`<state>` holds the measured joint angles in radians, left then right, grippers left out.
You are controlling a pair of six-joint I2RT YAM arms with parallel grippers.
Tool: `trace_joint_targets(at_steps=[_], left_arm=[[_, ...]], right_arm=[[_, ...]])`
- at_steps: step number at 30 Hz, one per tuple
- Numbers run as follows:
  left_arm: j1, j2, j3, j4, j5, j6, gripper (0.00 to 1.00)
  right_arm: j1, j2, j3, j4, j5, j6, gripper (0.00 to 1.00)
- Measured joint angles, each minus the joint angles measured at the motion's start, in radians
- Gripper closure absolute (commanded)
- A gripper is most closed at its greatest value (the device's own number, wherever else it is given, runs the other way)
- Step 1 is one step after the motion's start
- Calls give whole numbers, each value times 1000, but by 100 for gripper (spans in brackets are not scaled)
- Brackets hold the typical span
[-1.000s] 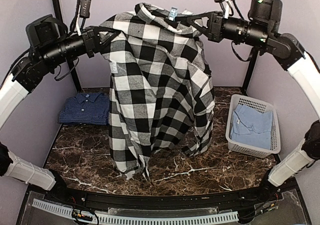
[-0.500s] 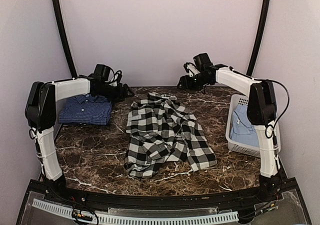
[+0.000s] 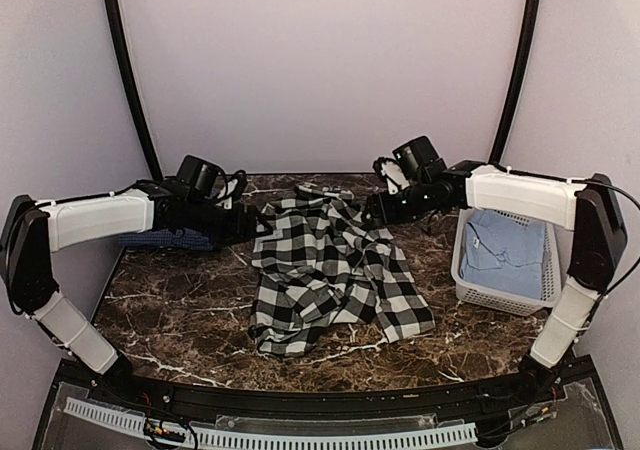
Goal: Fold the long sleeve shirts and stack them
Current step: Flatten out the crumpled shirt at the center of the board.
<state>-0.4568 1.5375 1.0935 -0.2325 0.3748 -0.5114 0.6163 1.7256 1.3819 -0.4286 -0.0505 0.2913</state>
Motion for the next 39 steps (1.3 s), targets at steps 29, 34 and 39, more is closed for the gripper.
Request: trace_joint_targets(at_steps=[29,34,39], left_arm=[[-268,176,-129,116,-205,-242,60],[-268,198,-111,135,-219,-247,86],[-268,198,-108,129,-240,-242,100]], right_arm=[[172,-16,-315,63,156,181,40],[172,1,-315,62,188,194,63],[173,1,-314,61,227,200,100]])
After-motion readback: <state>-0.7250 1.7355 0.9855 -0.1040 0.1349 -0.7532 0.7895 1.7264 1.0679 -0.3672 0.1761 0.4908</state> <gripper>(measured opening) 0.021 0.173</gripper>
